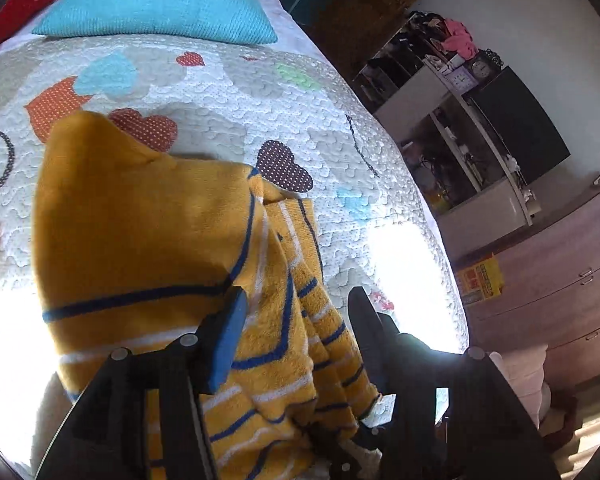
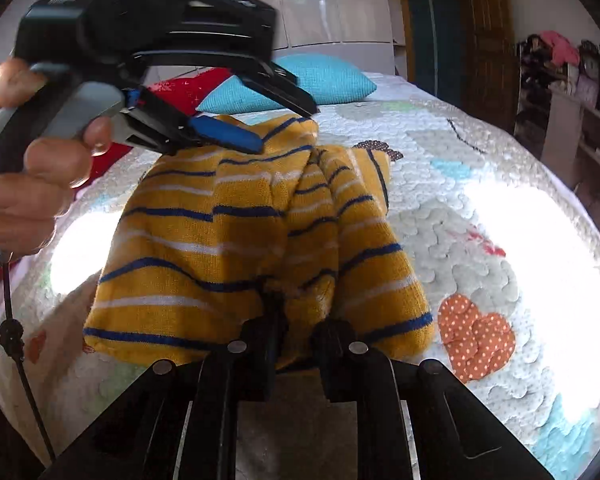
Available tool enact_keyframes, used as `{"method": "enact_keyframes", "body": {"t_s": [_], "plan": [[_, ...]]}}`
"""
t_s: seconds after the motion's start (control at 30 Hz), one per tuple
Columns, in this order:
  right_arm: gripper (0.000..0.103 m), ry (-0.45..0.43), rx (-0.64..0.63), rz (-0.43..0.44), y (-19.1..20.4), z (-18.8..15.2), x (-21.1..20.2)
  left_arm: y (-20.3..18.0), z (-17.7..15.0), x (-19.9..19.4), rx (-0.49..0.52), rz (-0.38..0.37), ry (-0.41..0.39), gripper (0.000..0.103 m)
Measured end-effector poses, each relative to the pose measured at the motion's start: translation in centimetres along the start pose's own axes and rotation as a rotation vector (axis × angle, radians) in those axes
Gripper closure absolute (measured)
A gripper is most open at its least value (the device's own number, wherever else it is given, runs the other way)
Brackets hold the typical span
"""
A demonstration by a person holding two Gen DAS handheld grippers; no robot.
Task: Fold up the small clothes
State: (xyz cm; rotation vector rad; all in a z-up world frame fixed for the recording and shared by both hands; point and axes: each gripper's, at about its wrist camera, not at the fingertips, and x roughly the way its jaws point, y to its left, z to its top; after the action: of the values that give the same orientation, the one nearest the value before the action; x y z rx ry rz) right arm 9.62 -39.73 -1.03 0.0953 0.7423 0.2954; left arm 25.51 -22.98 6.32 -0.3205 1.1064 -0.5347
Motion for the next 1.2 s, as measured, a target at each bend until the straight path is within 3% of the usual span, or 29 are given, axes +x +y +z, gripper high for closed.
{"method": "enact_keyframes", "body": {"t_s": [0.07,0.13,0.27,0.37,0.47,0.53,0.63,0.73,0.8,0.9,1.0,1.1,1.2], "plan": [[0.082,0.008,0.027,0.032,-0.5,-0.2,-0.3,0.5,-1.3,-3.1,0.011,0.023,-0.056,0.033],[0.077,0.000,0.081,0.077,-1.7,0.2,-1.0,1.2,-3.2,-6.1,0.017,0.071,-0.113,0.027],[0.053,-0.068,0.194,0.151,-3.7,2.4,-2.7,4.2,-8.3,-10.7,-0.004,0.168,-0.174,0.027],[0.052,-0.069,0.234,0.218,-3.9,5.3,-1.7,6.3,-12.2,-12.5,-0.061,0.229,-0.193,0.027],[0.050,-0.028,0.202,0.253,-2.4,8.0,1.2,8.0,-15.8,-13.4,-0.117,0.242,-0.208,0.027],[0.050,0.054,0.150,0.242,-1.1,9.4,4.6,8.9,-17.8,-13.6,-0.164,0.219,-0.214,0.027],[0.079,0.168,0.129,0.266,-0.1,9.7,8.8,9.7,-19.9,-13.3,-0.223,0.186,-0.205,0.027],[0.084,0.091,0.156,0.294,-1.2,10.8,7.2,9.4,-21.0,-13.0,-0.223,0.209,-0.204,0.027],[0.085,0.020,0.140,0.251,-2.0,11.5,4.6,9.1,-21.3,-12.8,-0.200,0.231,-0.196,0.027],[0.085,-0.032,0.105,0.116,-3.4,11.8,2.0,8.4,-21.1,-12.0,-0.172,0.241,-0.184,0.027],[0.085,0.036,0.106,0.018,-5.4,10.7,3.3,8.0,-20.5,-10.6,-0.166,0.223,-0.160,0.027],[0.081,0.146,0.106,0.030,-6.5,8.7,6.4,7.1,-20.2,-9.3,-0.151,0.214,-0.135,0.027],[0.075,0.123,0.119,0.044,-6.8,7.7,6.3,5.6,-20.0,-8.8,-0.106,0.221,-0.126,0.027]]}}
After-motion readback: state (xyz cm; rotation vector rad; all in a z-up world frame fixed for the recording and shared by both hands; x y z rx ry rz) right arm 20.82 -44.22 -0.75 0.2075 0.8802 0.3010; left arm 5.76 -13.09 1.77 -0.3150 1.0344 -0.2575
